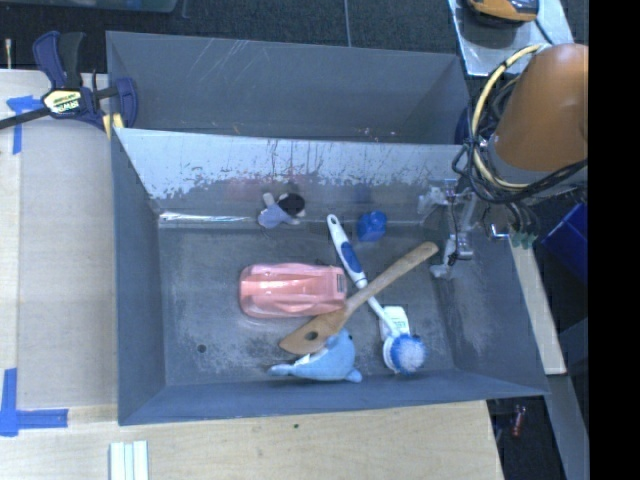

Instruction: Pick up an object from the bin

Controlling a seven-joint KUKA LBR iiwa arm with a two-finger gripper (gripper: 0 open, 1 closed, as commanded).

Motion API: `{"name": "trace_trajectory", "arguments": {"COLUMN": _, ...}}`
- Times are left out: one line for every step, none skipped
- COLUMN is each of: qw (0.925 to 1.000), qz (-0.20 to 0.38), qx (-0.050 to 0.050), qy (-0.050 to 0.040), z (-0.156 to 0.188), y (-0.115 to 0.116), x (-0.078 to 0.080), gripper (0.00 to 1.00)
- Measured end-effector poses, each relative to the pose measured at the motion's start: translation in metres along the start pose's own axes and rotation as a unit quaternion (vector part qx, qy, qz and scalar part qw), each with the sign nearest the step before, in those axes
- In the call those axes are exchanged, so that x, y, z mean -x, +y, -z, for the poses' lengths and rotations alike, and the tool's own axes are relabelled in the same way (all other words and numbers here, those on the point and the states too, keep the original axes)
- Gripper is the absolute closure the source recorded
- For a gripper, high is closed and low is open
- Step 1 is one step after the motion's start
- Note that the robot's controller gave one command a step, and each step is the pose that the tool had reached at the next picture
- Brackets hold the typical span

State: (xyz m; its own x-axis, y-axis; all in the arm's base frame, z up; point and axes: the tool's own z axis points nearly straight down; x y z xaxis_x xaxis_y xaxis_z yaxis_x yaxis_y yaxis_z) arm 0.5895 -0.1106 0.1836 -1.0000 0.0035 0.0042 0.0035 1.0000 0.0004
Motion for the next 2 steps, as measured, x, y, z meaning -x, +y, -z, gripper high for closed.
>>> {"name": "trace_trajectory", "arguments": {"qw": 1.0000, "qz": 0.001, "qx": -0.001, "qy": -0.0035, "z": 0.004, "y": 0.000, "x": 0.001, "gripper": 0.00}}
{"name": "trace_trajectory", "arguments": {"qw": 0.9939, "qz": -0.110, "qx": 0.000, "qy": -0.0036, "z": 0.004, "y": 0.013, "x": -0.014, "gripper": 0.00}}
